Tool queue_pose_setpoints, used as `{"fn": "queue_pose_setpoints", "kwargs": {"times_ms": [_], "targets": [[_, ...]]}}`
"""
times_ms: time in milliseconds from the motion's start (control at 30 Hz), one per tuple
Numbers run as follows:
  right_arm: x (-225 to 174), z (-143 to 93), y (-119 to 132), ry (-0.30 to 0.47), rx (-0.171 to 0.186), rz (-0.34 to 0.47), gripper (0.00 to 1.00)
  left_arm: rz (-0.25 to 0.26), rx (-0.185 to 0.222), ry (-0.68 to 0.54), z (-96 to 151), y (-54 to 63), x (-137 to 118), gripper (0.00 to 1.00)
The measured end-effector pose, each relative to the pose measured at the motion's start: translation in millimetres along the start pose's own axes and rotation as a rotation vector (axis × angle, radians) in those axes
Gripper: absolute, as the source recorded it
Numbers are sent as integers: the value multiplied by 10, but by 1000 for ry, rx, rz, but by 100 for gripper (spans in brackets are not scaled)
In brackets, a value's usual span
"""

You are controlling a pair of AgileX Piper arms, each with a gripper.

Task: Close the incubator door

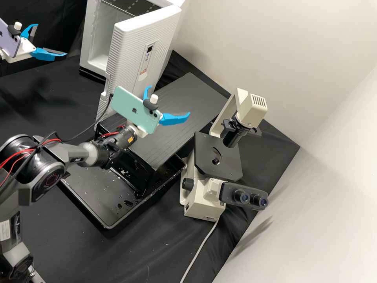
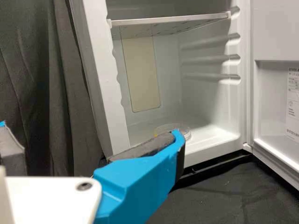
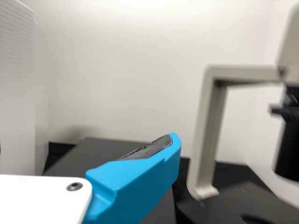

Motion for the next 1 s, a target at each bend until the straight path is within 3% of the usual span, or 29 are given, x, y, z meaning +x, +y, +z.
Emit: {"fn": "queue_pose_setpoints", "kwargs": {"times_ms": [167,300,533,733,1000], "targets": [[210,-157,37,66,-3,32,100,0,0,0,0,0,0,100],[385,-299,49,149,-29,30,100,0,0,0,0,0,0,100],[552,-494,-28,301,-87,-32,100,0,0,0,0,0,0,100],[648,-677,-118,381,-103,-83,100,0,0,0,0,0,0,100],[652,-1248,-434,559,-157,-186,100,0,0,0,0,0,0,100]]}}
